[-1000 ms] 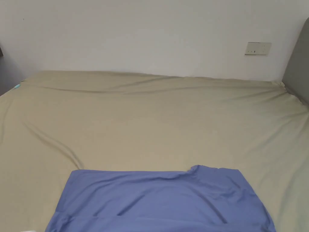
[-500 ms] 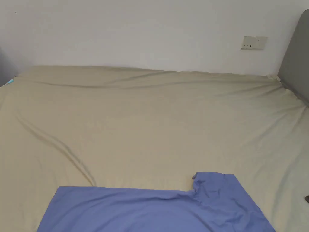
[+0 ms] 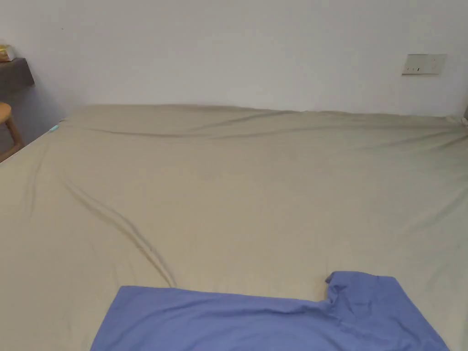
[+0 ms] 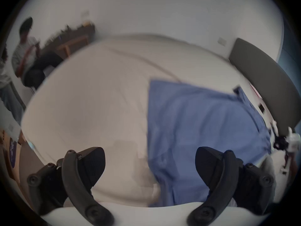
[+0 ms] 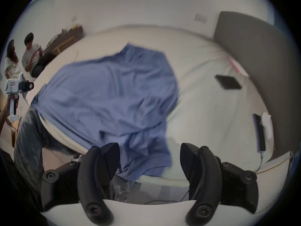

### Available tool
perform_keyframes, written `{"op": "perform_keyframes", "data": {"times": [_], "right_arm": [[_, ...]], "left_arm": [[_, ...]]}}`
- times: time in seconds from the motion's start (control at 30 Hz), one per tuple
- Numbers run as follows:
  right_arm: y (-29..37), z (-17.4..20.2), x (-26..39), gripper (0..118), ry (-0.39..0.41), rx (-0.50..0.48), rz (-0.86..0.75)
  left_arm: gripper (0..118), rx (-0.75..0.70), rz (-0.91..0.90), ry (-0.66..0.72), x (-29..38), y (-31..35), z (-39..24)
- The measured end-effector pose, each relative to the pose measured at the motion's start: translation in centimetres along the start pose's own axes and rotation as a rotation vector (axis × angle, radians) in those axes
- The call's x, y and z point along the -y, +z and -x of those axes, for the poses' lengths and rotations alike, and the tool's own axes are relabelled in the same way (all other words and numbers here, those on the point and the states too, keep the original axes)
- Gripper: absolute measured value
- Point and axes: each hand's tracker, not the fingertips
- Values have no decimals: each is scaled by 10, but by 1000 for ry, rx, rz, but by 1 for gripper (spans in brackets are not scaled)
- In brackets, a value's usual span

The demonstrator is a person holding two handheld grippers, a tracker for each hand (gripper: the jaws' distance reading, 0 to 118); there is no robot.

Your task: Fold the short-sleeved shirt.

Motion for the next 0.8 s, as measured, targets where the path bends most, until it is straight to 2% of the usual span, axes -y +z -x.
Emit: {"op": "perform_keyframes", "data": {"times": [0.1, 0.2, 0.33, 0.4, 0.47, 0.5, 0.53, 0.57, 0.6, 0.67, 0.77, 0.8], "right_arm": [[10, -11, -15, 83, -76, 7, -48], [1, -16, -33, 83, -84, 24, -62], [-14, -15, -58, 83, -68, 35, -68], [-22, -13, -73, 83, -41, 44, -82], [-33, -13, -91, 83, -18, 34, -94], [-41, -14, -103, 83, -8, 29, -100], [-51, -16, -114, 83, -2, 26, -100], [-63, -17, -130, 83, 0, 14, -94], [-78, -18, -145, 83, -13, -1, -75], [-114, -18, -175, 83, -61, -68, -34], [-178, -4, -214, 83, -83, -81, 78], [-199, 3, -221, 83, -66, -81, 107]], "left_arm": [[118, 60, 39, 49, -51, -46, -9], [118, 128, 63, 89, -80, -122, -27], [116, 37, 269, 45, -96, -211, -53], [115, -32, 301, -2, -95, -232, -63], [116, -25, 353, -10, -88, -240, -63], [116, -22, 286, 3, -89, -229, -63], [113, -16, 295, 16, -90, -223, -61], [105, -17, 252, 24, -90, -215, -59], [75, -24, 184, 7, -89, -203, -56], [0, -74, 144, 7, -87, -190, -49], [0, 6, 185, 56, -86, -182, -40], [0, 7, 178, 45, -86, -172, -49]]}}
